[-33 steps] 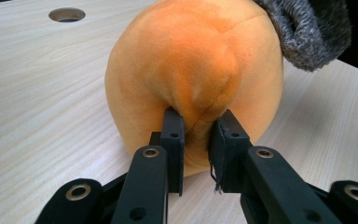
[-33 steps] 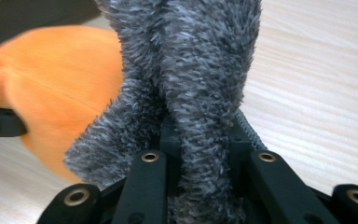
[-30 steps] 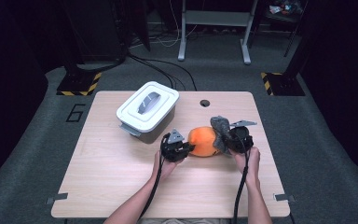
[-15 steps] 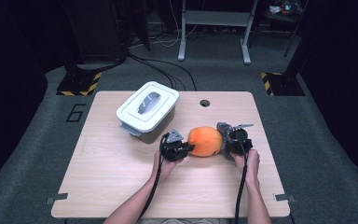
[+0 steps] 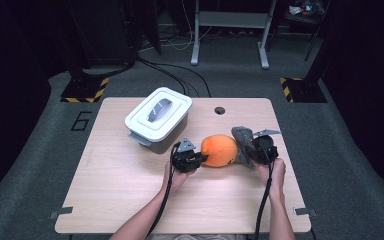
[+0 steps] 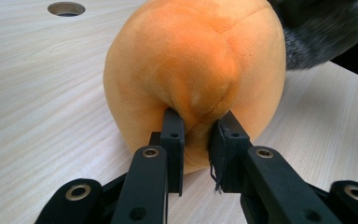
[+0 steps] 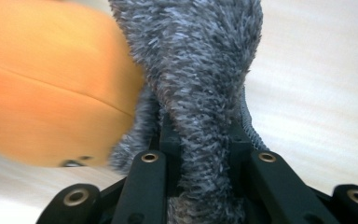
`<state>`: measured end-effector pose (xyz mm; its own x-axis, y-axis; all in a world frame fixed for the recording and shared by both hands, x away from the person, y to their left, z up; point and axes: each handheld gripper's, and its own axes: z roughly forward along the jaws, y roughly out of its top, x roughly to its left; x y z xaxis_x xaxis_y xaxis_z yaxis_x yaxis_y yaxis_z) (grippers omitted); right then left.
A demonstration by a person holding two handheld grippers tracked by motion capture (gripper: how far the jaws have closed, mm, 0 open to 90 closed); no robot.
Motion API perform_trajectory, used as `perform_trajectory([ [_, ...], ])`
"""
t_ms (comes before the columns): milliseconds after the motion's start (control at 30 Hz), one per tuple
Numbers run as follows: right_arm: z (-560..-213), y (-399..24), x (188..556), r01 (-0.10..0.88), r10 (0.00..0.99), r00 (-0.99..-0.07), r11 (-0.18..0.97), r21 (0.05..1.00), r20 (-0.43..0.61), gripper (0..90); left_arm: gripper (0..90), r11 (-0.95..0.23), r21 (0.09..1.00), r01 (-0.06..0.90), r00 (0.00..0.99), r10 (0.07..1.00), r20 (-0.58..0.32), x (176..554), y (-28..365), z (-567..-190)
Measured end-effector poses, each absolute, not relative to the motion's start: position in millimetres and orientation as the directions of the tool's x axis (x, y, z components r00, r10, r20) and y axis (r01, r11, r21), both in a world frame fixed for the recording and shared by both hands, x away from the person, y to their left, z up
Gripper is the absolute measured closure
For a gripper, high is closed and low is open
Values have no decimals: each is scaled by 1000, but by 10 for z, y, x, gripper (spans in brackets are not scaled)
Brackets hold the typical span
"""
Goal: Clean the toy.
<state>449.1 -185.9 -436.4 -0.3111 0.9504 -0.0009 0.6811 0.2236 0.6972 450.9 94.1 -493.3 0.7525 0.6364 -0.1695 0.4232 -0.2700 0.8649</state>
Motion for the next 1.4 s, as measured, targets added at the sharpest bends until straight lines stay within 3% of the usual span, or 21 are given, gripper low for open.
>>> perform_trajectory([
  [233, -4002, -1648, 4299, 577, 905, -426, 272, 770, 0, 748, 763, -272, 866, 419, 753, 637, -164, 4512, 943, -4931],
  [467, -4146, -1429, 4451, 606, 893, -450, 316, 730, -13, 750, 742, -264, 870, 416, 754, 635, -168, 4525, 962, -4934],
  [767, -4167, -1447, 4523, 617, 906, -423, 299, 728, -14, 750, 454, -305, 869, 391, 753, 648, -111, 4517, 941, -4968],
  [900, -4174, -1450, 4538, 616, 908, -420, 295, 731, -12, 750, 415, -327, 861, 390, 754, 650, -95, 4542, 908, -5027],
  [967, -4180, -1455, 4543, 616, 909, -417, 290, 732, -9, 750, 450, -341, 861, 377, 765, 639, -82, 4535, 888, -5051],
  [1167, -4196, -1485, 4528, 611, 909, -416, 279, 741, 1, 750, 745, -326, 873, 363, 766, 638, -80, 4549, 889, -5066],
  [1400, -4064, -1551, 4383, 568, 901, -433, 273, 777, 0, 749, 811, -306, 874, 377, 773, 624, -114, 4505, 872, -4943],
])
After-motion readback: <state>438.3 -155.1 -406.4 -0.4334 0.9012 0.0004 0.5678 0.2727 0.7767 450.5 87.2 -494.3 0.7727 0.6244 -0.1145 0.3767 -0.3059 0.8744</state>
